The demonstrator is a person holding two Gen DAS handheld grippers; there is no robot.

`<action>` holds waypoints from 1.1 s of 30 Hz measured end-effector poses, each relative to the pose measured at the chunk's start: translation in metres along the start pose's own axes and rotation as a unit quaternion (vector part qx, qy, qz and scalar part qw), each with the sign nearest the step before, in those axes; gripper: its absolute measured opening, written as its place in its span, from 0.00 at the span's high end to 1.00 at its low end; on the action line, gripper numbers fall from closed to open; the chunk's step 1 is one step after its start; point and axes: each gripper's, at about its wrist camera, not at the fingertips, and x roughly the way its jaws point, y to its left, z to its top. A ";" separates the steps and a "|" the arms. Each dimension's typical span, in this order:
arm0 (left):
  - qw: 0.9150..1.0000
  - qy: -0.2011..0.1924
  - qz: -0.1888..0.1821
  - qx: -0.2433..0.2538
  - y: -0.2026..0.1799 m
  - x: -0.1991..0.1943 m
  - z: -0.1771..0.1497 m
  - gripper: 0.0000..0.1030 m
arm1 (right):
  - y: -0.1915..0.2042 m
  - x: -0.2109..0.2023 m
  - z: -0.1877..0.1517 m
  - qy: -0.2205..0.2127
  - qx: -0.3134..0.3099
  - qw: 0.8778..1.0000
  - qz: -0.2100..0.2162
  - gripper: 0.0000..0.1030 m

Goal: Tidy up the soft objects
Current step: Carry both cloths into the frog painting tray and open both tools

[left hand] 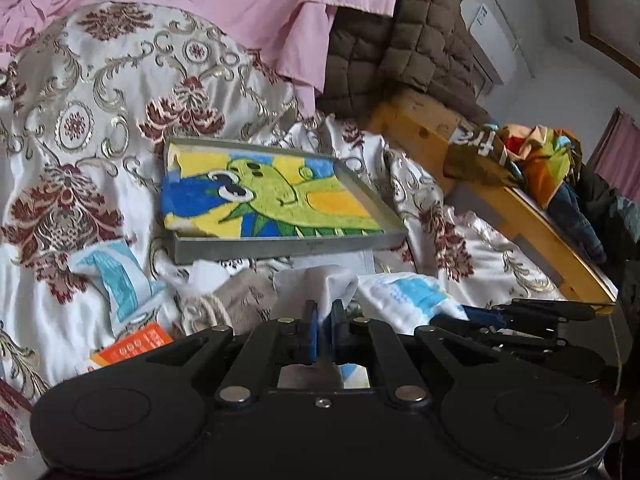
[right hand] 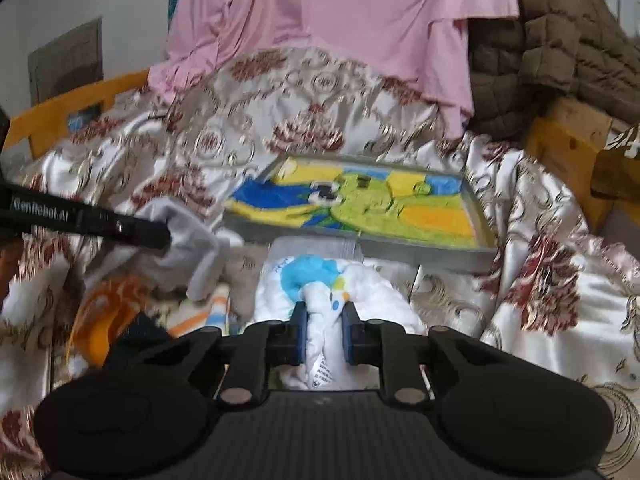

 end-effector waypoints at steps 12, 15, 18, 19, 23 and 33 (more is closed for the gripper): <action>0.995 -0.082 -0.004 -0.060 0.009 0.017 0.054 0.94 | -0.013 0.022 0.052 -0.108 0.052 0.993 -0.009 0.83; 0.994 -0.097 0.009 -0.058 0.013 0.042 0.079 0.94 | -0.024 0.049 0.075 -0.127 0.081 0.989 -0.009 0.83; 0.992 -0.106 0.024 -0.070 0.022 0.072 0.099 0.94 | -0.034 0.082 0.090 -0.124 0.108 0.986 -0.010 0.83; 0.991 -0.103 0.031 -0.077 0.026 0.083 0.104 0.94 | -0.039 0.094 0.095 -0.120 0.122 0.985 -0.008 0.83; 0.992 -0.079 0.068 -0.074 0.036 0.123 0.115 0.94 | -0.053 0.136 0.105 -0.107 0.164 0.981 -0.010 0.83; 0.990 -0.016 0.121 -0.068 0.062 0.180 0.113 0.94 | -0.066 0.208 0.097 -0.012 0.222 0.975 -0.004 0.83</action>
